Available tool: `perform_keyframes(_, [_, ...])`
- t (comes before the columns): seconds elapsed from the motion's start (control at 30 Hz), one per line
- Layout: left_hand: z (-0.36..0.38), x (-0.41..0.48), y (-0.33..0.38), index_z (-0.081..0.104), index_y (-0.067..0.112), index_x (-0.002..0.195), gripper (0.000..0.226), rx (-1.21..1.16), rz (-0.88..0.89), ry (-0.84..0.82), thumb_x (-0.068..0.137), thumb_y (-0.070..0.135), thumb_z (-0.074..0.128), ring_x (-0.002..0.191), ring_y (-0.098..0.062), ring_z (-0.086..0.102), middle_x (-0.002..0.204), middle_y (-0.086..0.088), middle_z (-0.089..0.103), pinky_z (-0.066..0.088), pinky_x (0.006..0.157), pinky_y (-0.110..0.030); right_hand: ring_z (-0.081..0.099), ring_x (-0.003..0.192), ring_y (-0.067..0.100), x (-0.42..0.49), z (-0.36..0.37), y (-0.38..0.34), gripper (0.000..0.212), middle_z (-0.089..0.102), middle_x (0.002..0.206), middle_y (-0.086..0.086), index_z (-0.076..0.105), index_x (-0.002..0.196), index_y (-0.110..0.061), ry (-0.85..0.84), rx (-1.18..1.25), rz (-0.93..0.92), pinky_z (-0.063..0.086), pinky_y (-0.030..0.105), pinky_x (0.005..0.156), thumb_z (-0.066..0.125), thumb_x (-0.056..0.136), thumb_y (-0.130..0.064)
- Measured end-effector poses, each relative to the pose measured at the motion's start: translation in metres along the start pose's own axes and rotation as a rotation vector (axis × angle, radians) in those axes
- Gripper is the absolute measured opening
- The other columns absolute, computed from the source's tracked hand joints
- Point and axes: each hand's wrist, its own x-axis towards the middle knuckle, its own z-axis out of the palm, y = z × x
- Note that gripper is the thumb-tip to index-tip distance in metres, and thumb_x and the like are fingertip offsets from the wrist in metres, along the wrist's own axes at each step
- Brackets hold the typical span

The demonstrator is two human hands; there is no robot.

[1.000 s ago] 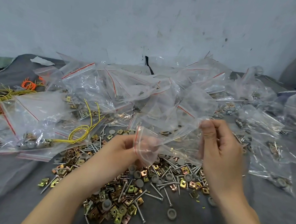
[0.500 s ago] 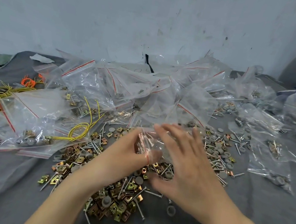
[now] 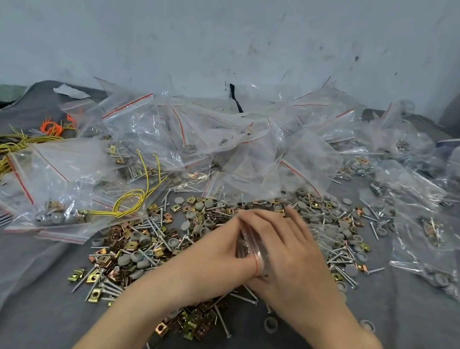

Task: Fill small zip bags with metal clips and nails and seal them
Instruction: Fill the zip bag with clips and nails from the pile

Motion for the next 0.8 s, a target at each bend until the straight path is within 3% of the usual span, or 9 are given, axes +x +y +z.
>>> perform_keyframes(0.07, [0.000, 0.000, -0.001, 0.055, 0.029, 0.119, 0.041, 0.011, -0.007, 0.003, 0.081, 0.015, 0.062, 0.091, 0.004, 0.063, 0.100, 0.013, 0.068, 0.052, 0.080, -0.018, 0.057, 0.119, 0.015, -0.001, 0.000, 0.002, 0.063, 0.059, 0.130, -0.003, 0.051, 0.135, -0.019, 0.000, 0.023, 0.016, 0.033, 0.045, 0.116, 0.060, 0.082, -0.050])
perform_keyframes(0.17, [-0.001, 0.000, -0.001, 0.063, 0.032, 0.105, 0.021, 0.032, 0.008, 0.009, 0.085, 0.027, 0.058, 0.068, 0.000, 0.057, 0.080, 0.014, 0.067, 0.048, 0.061, -0.023, 0.059, 0.113, 0.011, -0.001, -0.001, 0.002, 0.054, 0.063, 0.121, -0.007, 0.052, 0.127, -0.022, 0.035, 0.081, 0.072, 0.032, 0.039, 0.114, 0.061, 0.080, -0.049])
perform_keyframes(0.27, [-0.010, -0.002, 0.000, 0.071, 0.030, 0.100, 0.016, -0.007, 0.040, 0.053, 0.096, 0.026, 0.056, 0.077, -0.013, 0.062, 0.089, -0.002, 0.071, 0.053, 0.067, -0.042, 0.061, 0.105, 0.009, -0.001, -0.002, 0.003, 0.045, 0.066, 0.110, -0.011, 0.053, 0.121, -0.025, 0.092, 0.131, 0.173, 0.038, 0.042, 0.110, 0.063, 0.083, -0.045])
perform_keyframes(0.4, [-0.041, -0.011, -0.012, 0.070, 0.045, 0.102, 0.018, 0.061, -0.010, 0.227, 0.098, 0.038, 0.054, 0.089, -0.023, 0.069, 0.099, 0.010, 0.073, 0.058, 0.079, -0.047, 0.049, 0.105, -0.001, 0.000, -0.004, 0.005, 0.043, 0.060, 0.109, -0.019, 0.046, 0.123, -0.033, 0.110, 0.152, 0.273, 0.042, 0.039, 0.105, 0.064, 0.087, -0.048])
perform_keyframes(0.47, [-0.054, -0.015, -0.028, 0.067, 0.044, 0.103, 0.016, 0.197, -0.044, 0.353, 0.098, 0.037, 0.053, 0.074, -0.019, 0.066, 0.090, 0.014, 0.072, 0.056, 0.067, -0.038, 0.043, 0.105, -0.006, 0.001, -0.003, 0.006, 0.043, 0.053, 0.109, -0.024, 0.042, 0.124, -0.037, 0.084, 0.140, 0.289, 0.039, 0.035, 0.105, 0.062, 0.088, -0.052])
perform_keyframes(0.53, [-0.061, -0.017, -0.042, 0.064, 0.038, 0.107, 0.016, 0.405, -0.078, 0.444, 0.098, 0.034, 0.052, 0.068, -0.004, 0.061, 0.089, 0.017, 0.069, 0.048, 0.058, -0.024, 0.044, 0.107, -0.004, 0.001, -0.003, 0.005, 0.045, 0.054, 0.112, -0.023, 0.039, 0.126, -0.039, 0.063, 0.135, 0.302, 0.037, 0.032, 0.105, 0.060, 0.089, -0.053])
perform_keyframes(0.63, [-0.060, -0.016, -0.054, 0.059, 0.029, 0.125, 0.028, 0.569, -0.111, 0.407, 0.099, 0.035, 0.051, 0.087, 0.011, 0.055, 0.111, 0.019, 0.061, 0.040, 0.070, -0.009, 0.045, 0.115, 0.003, 0.002, -0.002, 0.005, 0.051, 0.060, 0.121, -0.016, 0.036, 0.132, -0.039, 0.059, 0.128, 0.318, 0.030, 0.028, 0.104, 0.062, 0.090, -0.052])
perform_keyframes(0.73, [-0.055, -0.010, -0.055, 0.050, 0.026, 0.138, 0.042, 0.657, -0.129, 0.317, 0.100, 0.041, 0.048, 0.107, -0.002, 0.054, 0.124, 0.010, 0.057, 0.045, 0.092, -0.021, 0.043, 0.122, 0.002, 0.004, -0.001, 0.008, 0.055, 0.059, 0.129, -0.013, 0.036, 0.137, -0.037, 0.068, 0.132, 0.326, 0.026, 0.028, 0.107, 0.055, 0.090, -0.058])
perform_keyframes(0.8, [-0.052, -0.005, -0.053, 0.043, 0.025, 0.145, 0.049, 0.728, -0.141, 0.288, 0.100, 0.045, 0.045, 0.117, -0.012, 0.050, 0.129, 0.005, 0.053, 0.041, 0.098, -0.028, 0.044, 0.124, 0.002, 0.005, -0.001, 0.011, 0.057, 0.059, 0.130, -0.013, 0.035, 0.139, -0.037, 0.072, 0.144, 0.339, 0.026, 0.029, 0.108, 0.050, 0.089, -0.062])
